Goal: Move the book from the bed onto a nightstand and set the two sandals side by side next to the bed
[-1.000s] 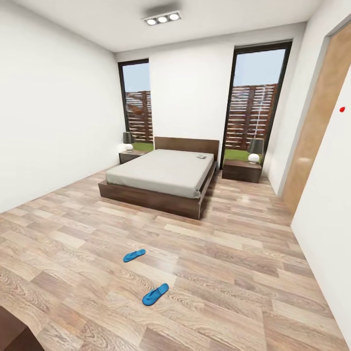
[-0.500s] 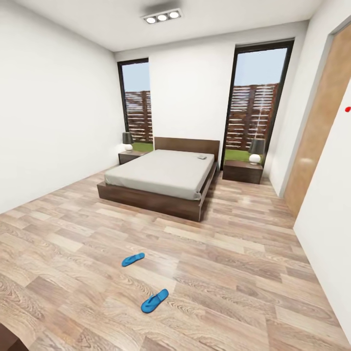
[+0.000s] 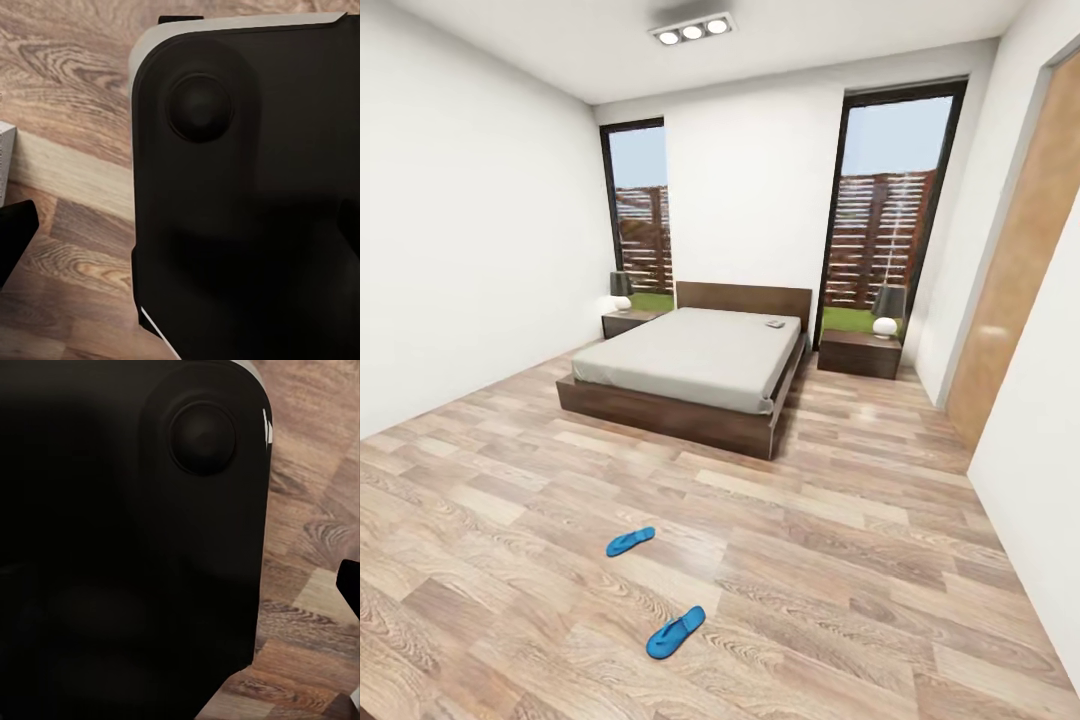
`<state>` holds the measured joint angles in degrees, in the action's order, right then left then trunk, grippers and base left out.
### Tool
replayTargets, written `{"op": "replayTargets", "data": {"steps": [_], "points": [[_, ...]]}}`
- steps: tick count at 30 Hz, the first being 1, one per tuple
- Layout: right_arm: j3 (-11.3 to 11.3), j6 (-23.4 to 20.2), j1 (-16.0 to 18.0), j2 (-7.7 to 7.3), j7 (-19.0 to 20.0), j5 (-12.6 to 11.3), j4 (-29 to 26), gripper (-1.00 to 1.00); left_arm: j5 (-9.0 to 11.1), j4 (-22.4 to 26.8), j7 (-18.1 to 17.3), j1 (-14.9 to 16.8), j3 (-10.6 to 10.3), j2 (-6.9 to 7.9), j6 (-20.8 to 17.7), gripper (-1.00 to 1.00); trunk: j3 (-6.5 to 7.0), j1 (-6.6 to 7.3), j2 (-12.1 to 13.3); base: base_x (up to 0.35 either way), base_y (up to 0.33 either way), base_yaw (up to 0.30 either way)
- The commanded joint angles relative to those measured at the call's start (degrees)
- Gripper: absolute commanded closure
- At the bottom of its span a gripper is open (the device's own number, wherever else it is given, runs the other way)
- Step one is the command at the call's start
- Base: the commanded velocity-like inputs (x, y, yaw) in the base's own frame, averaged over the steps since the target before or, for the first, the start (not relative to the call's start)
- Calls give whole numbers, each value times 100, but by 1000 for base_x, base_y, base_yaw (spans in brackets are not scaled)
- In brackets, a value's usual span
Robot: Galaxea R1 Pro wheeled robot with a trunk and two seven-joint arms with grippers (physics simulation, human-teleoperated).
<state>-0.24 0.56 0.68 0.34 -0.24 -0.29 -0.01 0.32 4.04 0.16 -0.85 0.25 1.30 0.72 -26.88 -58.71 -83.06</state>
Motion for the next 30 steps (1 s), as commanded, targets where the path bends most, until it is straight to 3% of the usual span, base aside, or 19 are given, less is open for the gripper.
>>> {"op": "replayTargets", "data": {"steps": [1,30], "points": [[-2,6,2,1,-3,-4,1,-100,3,9,2,-3,1,1,7,-100,-4,-1,-2,142,5,0],[24,6,2,0,-3,6,1,-100,3,9,2,-3,2,9,13,-100,-4,-1,-2,149,81,0]]}}
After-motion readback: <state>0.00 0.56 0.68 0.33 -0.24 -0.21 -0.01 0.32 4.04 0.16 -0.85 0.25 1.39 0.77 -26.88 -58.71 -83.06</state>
